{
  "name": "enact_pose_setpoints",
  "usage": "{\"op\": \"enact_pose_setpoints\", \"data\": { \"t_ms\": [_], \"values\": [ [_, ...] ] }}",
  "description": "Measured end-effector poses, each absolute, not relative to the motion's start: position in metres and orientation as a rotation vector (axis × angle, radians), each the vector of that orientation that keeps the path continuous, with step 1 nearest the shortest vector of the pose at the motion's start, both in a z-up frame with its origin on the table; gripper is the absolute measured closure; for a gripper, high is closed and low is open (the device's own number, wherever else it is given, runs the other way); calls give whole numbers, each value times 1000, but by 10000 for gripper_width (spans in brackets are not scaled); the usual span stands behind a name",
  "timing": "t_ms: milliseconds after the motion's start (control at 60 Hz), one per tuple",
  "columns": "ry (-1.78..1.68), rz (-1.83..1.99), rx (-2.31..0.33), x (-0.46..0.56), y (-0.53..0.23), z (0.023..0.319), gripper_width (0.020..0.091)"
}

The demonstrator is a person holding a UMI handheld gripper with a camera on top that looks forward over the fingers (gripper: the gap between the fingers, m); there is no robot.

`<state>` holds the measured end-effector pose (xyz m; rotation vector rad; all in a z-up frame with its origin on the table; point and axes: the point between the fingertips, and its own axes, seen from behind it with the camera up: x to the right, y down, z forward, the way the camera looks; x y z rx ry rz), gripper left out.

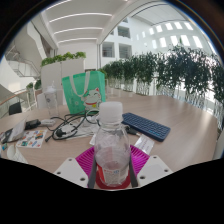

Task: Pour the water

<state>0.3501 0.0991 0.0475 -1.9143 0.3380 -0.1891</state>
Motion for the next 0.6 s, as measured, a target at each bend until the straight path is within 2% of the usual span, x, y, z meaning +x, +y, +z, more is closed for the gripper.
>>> {"op": "enact_pose_setpoints", "data": {
  "t_ms": [83, 200, 233, 300, 317, 383, 533, 600],
  "values": [
    [338, -192, -1909, 352, 100, 48, 604],
    [356, -192, -1935, 350, 97, 48, 551],
    [367, -195, -1964, 351, 93, 44, 498],
    [373, -192, -1999, 345, 84, 43, 276],
    [367, -191, -1997, 343, 82, 45, 247],
    [342, -198, -1994, 339, 70, 52, 264],
    [363, -182, -1995, 316, 27, 75, 256],
    [369, -194, -1995, 298, -2, 93, 257]
  ]
}}
